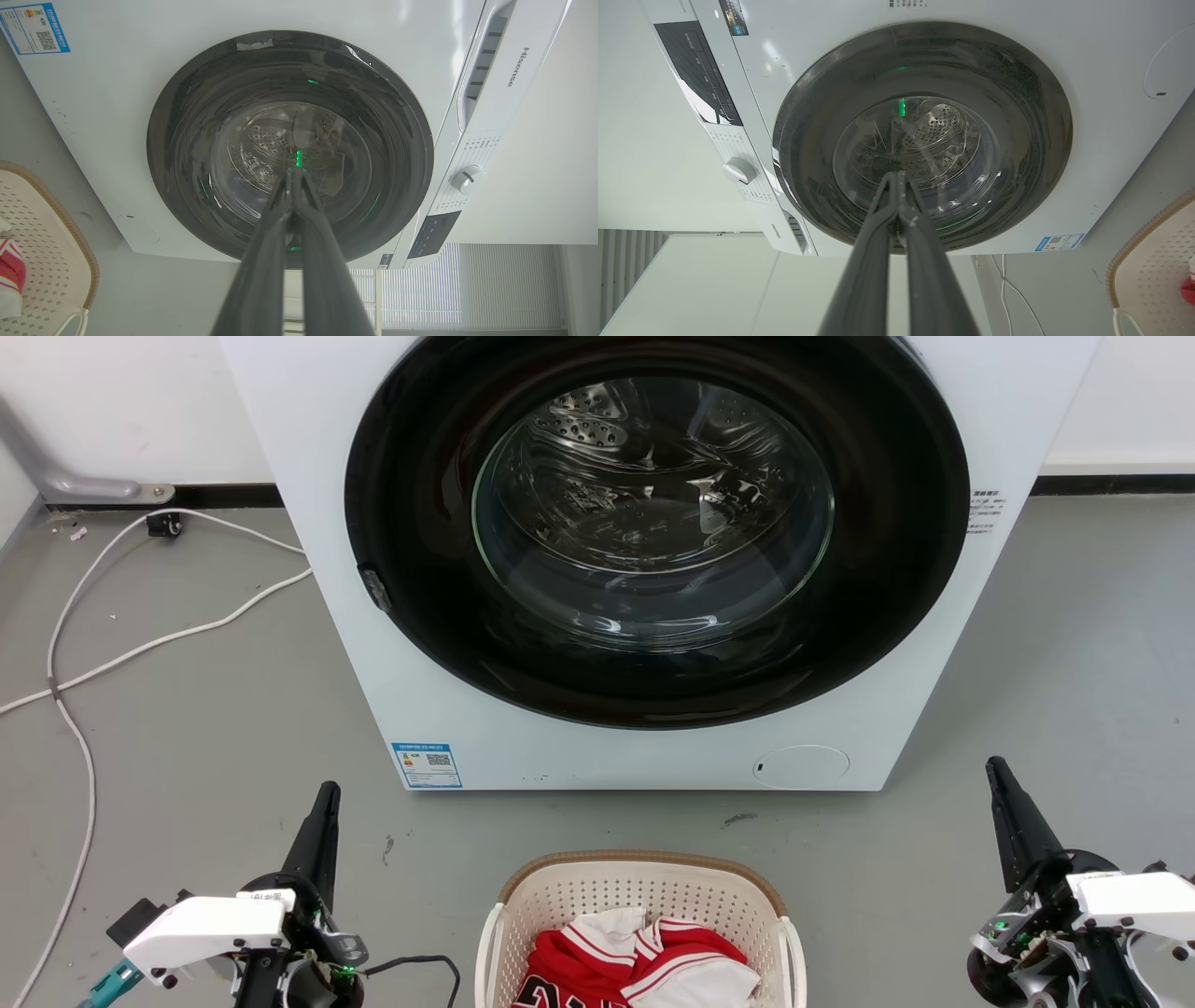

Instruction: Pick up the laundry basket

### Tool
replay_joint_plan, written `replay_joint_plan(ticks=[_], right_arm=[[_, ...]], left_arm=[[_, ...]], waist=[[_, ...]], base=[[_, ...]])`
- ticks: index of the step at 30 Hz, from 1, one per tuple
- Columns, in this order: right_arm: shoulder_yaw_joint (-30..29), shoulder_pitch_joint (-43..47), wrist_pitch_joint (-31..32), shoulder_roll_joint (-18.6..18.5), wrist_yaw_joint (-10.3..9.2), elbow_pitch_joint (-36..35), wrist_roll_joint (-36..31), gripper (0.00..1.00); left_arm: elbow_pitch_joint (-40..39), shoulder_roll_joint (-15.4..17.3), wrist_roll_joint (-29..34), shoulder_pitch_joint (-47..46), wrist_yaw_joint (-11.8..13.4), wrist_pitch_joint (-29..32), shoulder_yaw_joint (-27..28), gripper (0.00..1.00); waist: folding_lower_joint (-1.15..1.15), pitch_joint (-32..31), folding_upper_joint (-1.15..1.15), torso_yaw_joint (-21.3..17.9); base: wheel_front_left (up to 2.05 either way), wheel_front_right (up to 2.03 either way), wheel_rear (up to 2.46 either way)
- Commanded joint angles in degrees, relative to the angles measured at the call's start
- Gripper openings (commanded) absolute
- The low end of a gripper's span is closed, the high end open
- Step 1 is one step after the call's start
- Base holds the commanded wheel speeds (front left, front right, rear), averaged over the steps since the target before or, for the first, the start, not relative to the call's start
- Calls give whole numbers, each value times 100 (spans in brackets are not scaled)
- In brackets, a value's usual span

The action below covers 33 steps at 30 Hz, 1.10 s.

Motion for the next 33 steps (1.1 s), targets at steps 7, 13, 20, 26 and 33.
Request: replay_joint_plan(ticks=[7,13,20,26,33], right_arm=[[-8,-63,12,17,-2,9,-31,0],[-8,-64,13,17,-2,9,-30,0],[0,16,3,2,0,23,-7,100],[43,145,-111,14,-1,95,-111,100],[13,160,-284,13,-1,-24,-670,100]], left_arm=[[7,-7,14,-64,-16,18,24,0],[7,-8,15,-64,-16,19,25,0],[22,-3,1,11,0,-4,-3,100],[44,-20,94,135,1,-118,-26,100],[-105,-19,578,139,0,-290,50,100]], waist=[[0,0,0,0],[0,0,0,0],[0,0,0,0],[0,4,0,0],[0,13,0,0]], base=[[0,0,0],[0,0,0],[0,0,0],[0,0,0],[0,0,0]])
